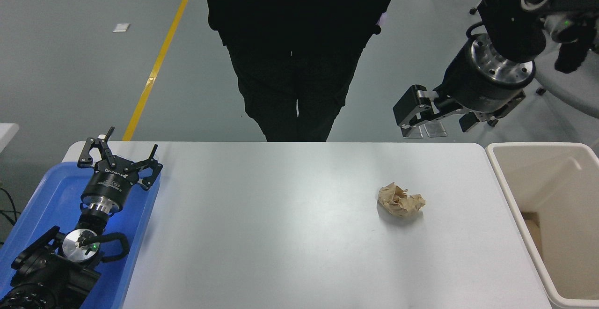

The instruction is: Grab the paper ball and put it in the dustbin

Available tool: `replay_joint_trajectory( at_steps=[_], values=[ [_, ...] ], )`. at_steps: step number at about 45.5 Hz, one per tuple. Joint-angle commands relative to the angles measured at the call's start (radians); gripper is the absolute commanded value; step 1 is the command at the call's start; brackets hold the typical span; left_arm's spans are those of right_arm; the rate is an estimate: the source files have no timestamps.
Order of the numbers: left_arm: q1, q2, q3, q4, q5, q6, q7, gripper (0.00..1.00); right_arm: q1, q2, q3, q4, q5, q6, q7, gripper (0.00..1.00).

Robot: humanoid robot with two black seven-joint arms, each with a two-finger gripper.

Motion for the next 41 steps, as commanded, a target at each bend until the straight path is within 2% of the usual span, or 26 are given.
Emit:
replay_joint_trajectory(
  at_steps=[1, 6, 17, 25, 41],
  values=[
    [0.0, 0.0, 0.0, 0.0, 0.0, 0.0, 0.0, 0.99, -0.038, 0.0, 0.004, -0.005, -0.011, -0.027, 0.0, 0.98],
    [0.0, 0.0, 0.0, 0.0, 0.0, 0.0, 0.0, 0.99, -0.095, 0.003, 0.004, -0.011, -0.011, -0.099, 0.0, 0.98],
    [0.0, 0.0, 0.0, 0.0, 0.001, 0.0, 0.0, 0.99, -0.328, 0.062, 0.004, -0.031, -0.015, -0.362, -0.001, 0.98],
    [0.0, 0.0, 0.0, 0.0, 0.001, 0.0, 0.0, 0.99, -0.503, 0.105, 0.028, -0.087, -0.08, -0.492, -0.001, 0.97],
    [-0.001, 0.0, 0.0, 0.0, 0.001, 0.0, 0.0, 0.99, -0.791, 0.223, 0.064, -0.291, -0.117, -0.645, -0.003, 0.97]
  ],
)
